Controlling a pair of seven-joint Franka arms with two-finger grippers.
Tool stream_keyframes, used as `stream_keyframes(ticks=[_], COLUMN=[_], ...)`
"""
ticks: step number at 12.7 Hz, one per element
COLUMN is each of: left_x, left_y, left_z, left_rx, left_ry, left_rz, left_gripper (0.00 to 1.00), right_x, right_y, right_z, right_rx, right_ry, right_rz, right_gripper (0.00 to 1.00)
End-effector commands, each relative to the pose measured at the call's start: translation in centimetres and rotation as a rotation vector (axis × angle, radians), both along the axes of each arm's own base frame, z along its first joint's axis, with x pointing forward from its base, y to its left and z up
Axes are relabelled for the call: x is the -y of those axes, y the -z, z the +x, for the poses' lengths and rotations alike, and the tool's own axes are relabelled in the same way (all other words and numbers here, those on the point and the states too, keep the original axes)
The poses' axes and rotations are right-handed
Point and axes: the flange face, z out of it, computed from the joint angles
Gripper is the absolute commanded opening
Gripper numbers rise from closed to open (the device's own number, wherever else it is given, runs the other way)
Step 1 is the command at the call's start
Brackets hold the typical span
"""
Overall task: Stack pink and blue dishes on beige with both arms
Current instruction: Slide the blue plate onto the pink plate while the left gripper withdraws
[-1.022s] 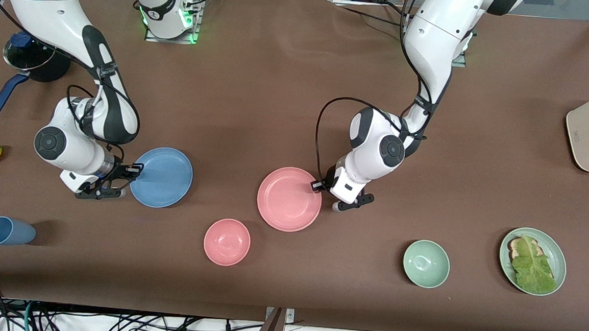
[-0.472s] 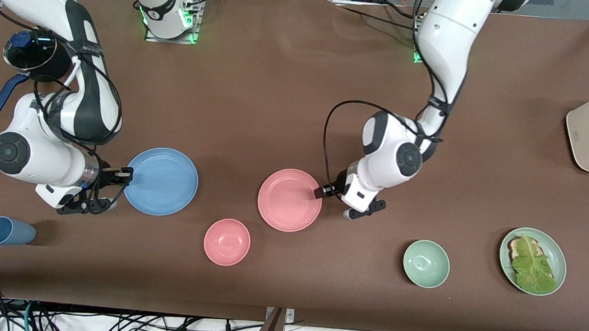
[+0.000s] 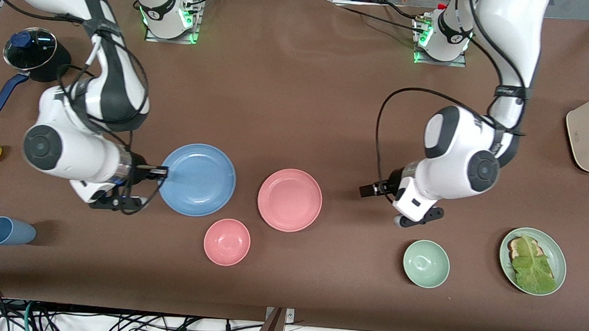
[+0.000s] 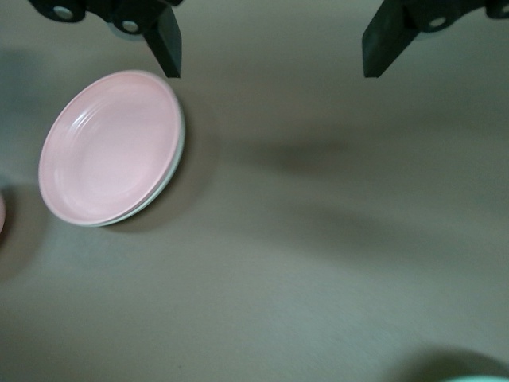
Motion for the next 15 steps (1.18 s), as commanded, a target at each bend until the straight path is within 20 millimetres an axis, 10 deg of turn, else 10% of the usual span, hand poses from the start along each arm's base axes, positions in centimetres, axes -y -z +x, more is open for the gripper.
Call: stream_keyframes(ticks=[1, 7, 12, 15], left_x=[-5.9, -14.6, -19.9, -19.8], left_y=[-2.6, -13.8, -23.6, -25.5], left_z=[-0.1, -2.9, -8.1, -11.1], left_rx=[0.019, 0.032, 0.068, 0.015], left_ry=[0.177, 0.188, 0.131, 0.140], left_rz=[0.047, 0.154, 0.225, 0.241], left_gripper=[1.00, 1.00, 1.00, 1.00], right_x=[-6.5, -19.5, -22.3, -21.7], right_y=[0.6, 7.3, 11.8, 12.3], right_z=[-1.0, -4.7, -6.0, -5.8], right_rx=[0.015, 0.077, 0.110, 0.130], right_ry=[0.098, 0.258, 0.278, 0.267], right_rz=[0.017, 0.021, -0.002, -0.011], right_gripper=[0.00, 0.00, 0.00, 0.00])
